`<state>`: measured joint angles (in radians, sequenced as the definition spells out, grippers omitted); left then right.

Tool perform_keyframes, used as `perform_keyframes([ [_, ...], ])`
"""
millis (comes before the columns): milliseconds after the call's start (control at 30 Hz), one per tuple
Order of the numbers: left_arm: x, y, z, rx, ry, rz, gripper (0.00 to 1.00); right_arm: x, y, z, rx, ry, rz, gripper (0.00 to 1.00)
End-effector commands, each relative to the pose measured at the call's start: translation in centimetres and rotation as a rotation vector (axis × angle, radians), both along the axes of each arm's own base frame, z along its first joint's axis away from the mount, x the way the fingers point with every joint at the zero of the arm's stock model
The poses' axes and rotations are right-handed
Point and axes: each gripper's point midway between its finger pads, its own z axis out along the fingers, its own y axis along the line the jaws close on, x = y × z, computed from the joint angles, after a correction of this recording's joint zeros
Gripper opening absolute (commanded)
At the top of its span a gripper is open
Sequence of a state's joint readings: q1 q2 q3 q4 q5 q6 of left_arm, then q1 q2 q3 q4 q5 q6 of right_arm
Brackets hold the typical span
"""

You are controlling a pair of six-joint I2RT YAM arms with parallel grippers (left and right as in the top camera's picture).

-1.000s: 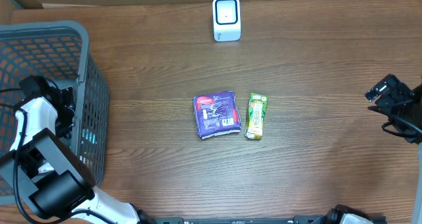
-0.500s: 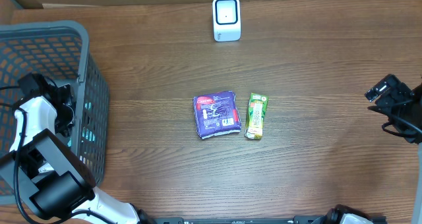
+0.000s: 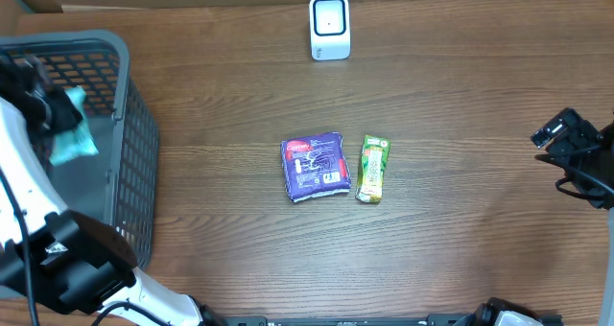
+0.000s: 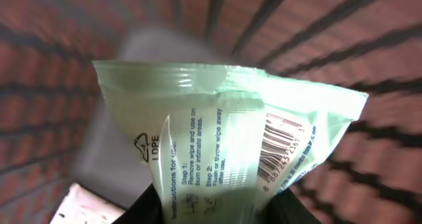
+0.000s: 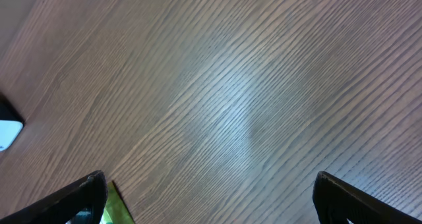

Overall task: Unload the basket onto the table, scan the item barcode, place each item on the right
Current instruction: 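Carry the teal wipes packet out and place it right of the tea box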

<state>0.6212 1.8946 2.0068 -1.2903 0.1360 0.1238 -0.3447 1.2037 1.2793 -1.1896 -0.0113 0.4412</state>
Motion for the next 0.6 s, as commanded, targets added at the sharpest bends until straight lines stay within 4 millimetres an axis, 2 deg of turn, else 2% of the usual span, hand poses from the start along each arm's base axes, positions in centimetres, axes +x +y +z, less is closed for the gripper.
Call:
perform_keyframes([
  [0, 1.6, -2.9, 7.4, -0.082, -0.203, -0.006, 0.28, 0.3, -0.3, 0.7, -0.011, -0.02, -0.01, 1.0],
  [133, 1.0, -6.3, 13.3, -0.118, -0.311, -0.051, 0.27, 0.3, -0.3, 0.7, -0.011, -0.02, -0.01, 1.0],
  [267, 0.2, -10.7, 16.8, -0.106, -0.36, -0.138, 0.27, 0.3, -0.3, 0.7, -0.011, -0.02, -0.01, 1.0],
  [367, -0.2, -15.2, 18.1, -0.116, -0.369, -0.243, 0.27, 0.3, -0.3, 0.7, -0.011, -0.021, -0.01, 1.0],
  [467, -0.1, -20.0, 18.2, -0.137, -0.358, -0.367, 0.2, 0.3, -0.3, 0.7, -0.011, -0.02, -0.01, 1.0],
  [567, 0.3, -25.1, 17.8, -0.14, -0.332, -0.5, 0.18, 0.3, -0.3, 0.7, -0.011, -0.021, -0.01, 1.0],
])
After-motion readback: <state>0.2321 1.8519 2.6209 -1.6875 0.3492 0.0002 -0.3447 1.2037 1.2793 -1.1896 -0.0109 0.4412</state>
